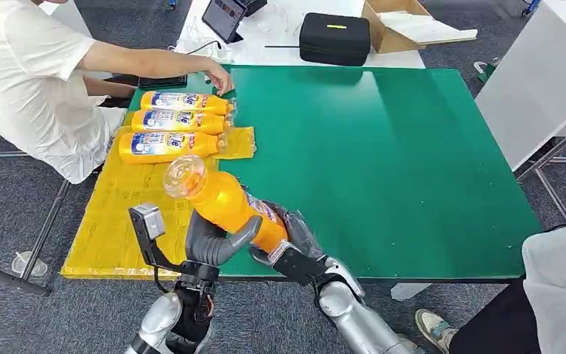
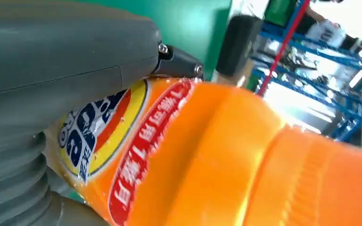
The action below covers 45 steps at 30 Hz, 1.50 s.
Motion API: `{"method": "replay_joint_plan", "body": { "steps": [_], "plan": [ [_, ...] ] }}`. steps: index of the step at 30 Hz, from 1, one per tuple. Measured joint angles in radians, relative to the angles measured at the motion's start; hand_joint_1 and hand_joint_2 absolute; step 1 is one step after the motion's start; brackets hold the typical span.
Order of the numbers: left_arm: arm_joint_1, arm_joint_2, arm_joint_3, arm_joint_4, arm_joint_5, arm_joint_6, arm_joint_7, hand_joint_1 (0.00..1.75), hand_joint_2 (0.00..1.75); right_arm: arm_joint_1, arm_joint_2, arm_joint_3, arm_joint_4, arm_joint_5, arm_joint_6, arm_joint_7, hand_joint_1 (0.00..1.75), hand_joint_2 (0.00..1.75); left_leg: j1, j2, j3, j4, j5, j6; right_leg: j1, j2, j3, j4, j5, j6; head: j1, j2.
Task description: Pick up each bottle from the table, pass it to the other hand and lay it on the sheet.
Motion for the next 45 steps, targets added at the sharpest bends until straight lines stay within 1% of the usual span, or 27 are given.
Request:
{"method": "replay_joint_plan", "body": {
  "steps": [1,2,4,6,11,13,15,18,19,21,23,25,28,31,36,38,40,44,45],
  "plan": [
    [0.002,0.0,0.004,-0.006,0.041,-0.043,0.017,1.75,1.75,0.001,0.002,0.0,0.001,-0.03,0.039,-0.003,0.0,1.75,0.0,0.0,0.0,0.0,0.0,0.0,0.0,0.0,0.0,0.0,0.0,0.0,0.0,0.0],
    [0.003,0.003,0.011,-0.011,0.089,-0.09,0.034,1.75,1.75,0.001,0.002,-0.001,0.002,-0.067,0.079,-0.007,0.0,0.0,0.0,0.0,0.0,0.0,0.0,0.0,0.0,0.0,0.0,0.0,0.0,0.0,0.0,0.0],
    [0.007,0.016,0.026,-0.021,0.144,-0.169,0.042,1.75,1.75,0.002,0.0,-0.002,0.006,-0.093,0.134,-0.018,0.0,0.0,0.0,0.0,0.0,0.0,0.0,0.0,0.0,0.0,0.0,0.0,0.0,0.0,0.0,0.0],
    [0.011,0.022,0.032,-0.03,0.137,-0.213,0.037,1.75,1.75,0.005,-0.003,-0.002,0.013,-0.096,0.144,-0.035,0.0,0.0,0.0,0.0,0.0,0.0,0.0,0.0,0.0,0.0,0.0,0.0,0.0,0.0,0.0,0.0],
    [0.019,0.023,0.039,-0.04,0.108,-0.211,0.022,1.75,1.75,0.01,-0.003,0.0,0.018,-0.088,0.132,-0.052,0.0,0.0,0.0,0.0,0.0,0.0,0.0,0.0,0.0,0.0,0.0,0.0,0.0,0.0,0.0,0.0],
    [0.02,0.023,0.041,-0.046,0.082,-0.177,0.01,1.75,1.75,0.017,-0.003,-0.001,0.018,-0.073,0.086,-0.054,0.0,0.0,0.0,0.0,0.0,0.0,0.0,0.0,0.0,0.0,0.0,0.0,0.0,0.0,0.0,0.0],
    [0.024,0.023,0.046,-0.059,0.0,-0.079,-0.017,1.75,1.75,0.04,-0.002,-0.013,0.007,-0.032,-0.052,-0.071,0.0,0.0,0.0,0.0,0.0,0.0,0.0,0.0,0.0,0.0,0.0,0.0,0.0,0.0,0.0,0.0],
    [0.036,0.029,0.092,-0.081,-0.209,0.159,-0.068,1.75,1.75,0.094,-0.004,-0.07,-0.041,0.063,-0.362,-0.09,0.0,0.0,0.0,0.0,0.0,0.0,0.0,0.0,0.0,0.0,-0.001,0.0,0.0,0.0,0.0,0.0],
    [0.037,0.032,0.108,-0.082,-0.284,0.23,-0.08,1.75,1.75,0.108,-0.006,-0.099,-0.057,0.066,-0.44,-0.099,0.0,0.0,0.0,0.0,0.0,0.0,0.0,0.0,0.0,0.0,-0.001,0.0,0.0,0.0,0.0,0.0],
    [0.038,0.053,0.149,-0.08,-0.457,0.353,-0.089,1.75,1.75,0.139,-0.013,-0.189,-0.107,0.043,-0.558,-0.136,0.0,0.0,0.0,-0.001,0.0,0.0,0.0,0.0,0.0,0.0,-0.001,0.0,0.0,0.0,0.0,0.0],
    [0.038,0.079,0.187,-0.066,-0.603,0.395,-0.082,1.75,1.75,0.17,-0.016,-0.297,-0.169,0.036,-0.597,-0.176,0.0,0.0,0.0,-0.001,-0.001,0.0,0.0,0.0,0.0,0.0,0.0,0.0,0.0,0.0,0.0,0.0],
    [0.037,0.095,0.222,-0.042,-0.724,0.437,-0.07,1.75,1.75,0.193,-0.018,-0.385,-0.222,0.054,-0.607,-0.187,0.0,0.0,0.0,0.0,-0.001,0.0,0.0,0.0,0.0,0.0,-0.001,0.0,0.0,0.0,0.0,0.0],
    [0.031,0.118,0.263,0.012,-0.946,0.514,-0.031,1.75,1.75,0.221,-0.02,-0.491,-0.296,0.147,-0.617,-0.191,0.0,0.0,0.0,0.0,0.0,0.0,0.0,0.0,0.0,0.0,-0.001,0.0,0.0,0.0,0.0,0.0],
    [0.03,0.131,0.293,0.051,-0.987,0.523,-0.019,1.75,1.75,0.239,-0.021,-0.545,-0.338,0.171,-0.618,-0.193,0.0,0.0,0.0,0.0,0.0,0.0,0.0,0.0,0.0,0.0,-0.001,0.0,0.0,0.0,0.0,0.0],
    [0.028,0.137,0.31,0.081,-1.004,0.527,-0.015,1.75,1.75,0.252,-0.02,-0.578,-0.373,0.181,-0.618,-0.193,0.0,0.0,0.0,0.0,0.0,0.0,0.0,0.0,0.0,0.0,-0.001,0.0,0.0,0.0,0.0,0.0],
    [0.02,0.14,0.312,0.094,-1.06,0.513,0.024,1.75,1.75,0.254,-0.02,-0.584,-0.38,0.179,-0.605,-0.193,0.0,0.0,0.0,0.0,0.0,0.0,0.0,0.0,0.0,0.0,-0.001,0.0,0.0,0.0,0.0,0.0],
    [0.002,0.149,0.312,0.138,-1.137,0.462,0.061,1.75,1.75,0.258,-0.02,-0.577,-0.386,0.162,-0.548,-0.193,0.0,0.0,0.0,0.0,0.0,0.0,0.0,0.0,0.0,0.0,0.0,0.0,0.0,0.0,0.0,0.0],
    [-0.055,0.157,0.304,0.293,-1.249,0.384,0.076,1.75,1.75,0.254,-0.02,-0.519,-0.381,0.159,-0.436,-0.193,0.0,0.0,0.0,0.0,0.0,0.0,0.0,0.0,0.0,0.0,-0.001,0.0,0.0,0.0,0.0,0.0],
    [-0.066,0.157,0.3,0.321,-1.261,0.384,0.076,1.5,1.75,0.251,-0.02,-0.507,-0.377,0.158,-0.427,-0.193,0.0,0.0,0.0,0.0,0.0,0.0,0.001,0.0,0.0,0.0,-0.001,0.0,0.0,0.0,0.0,0.0]
  ]
}}
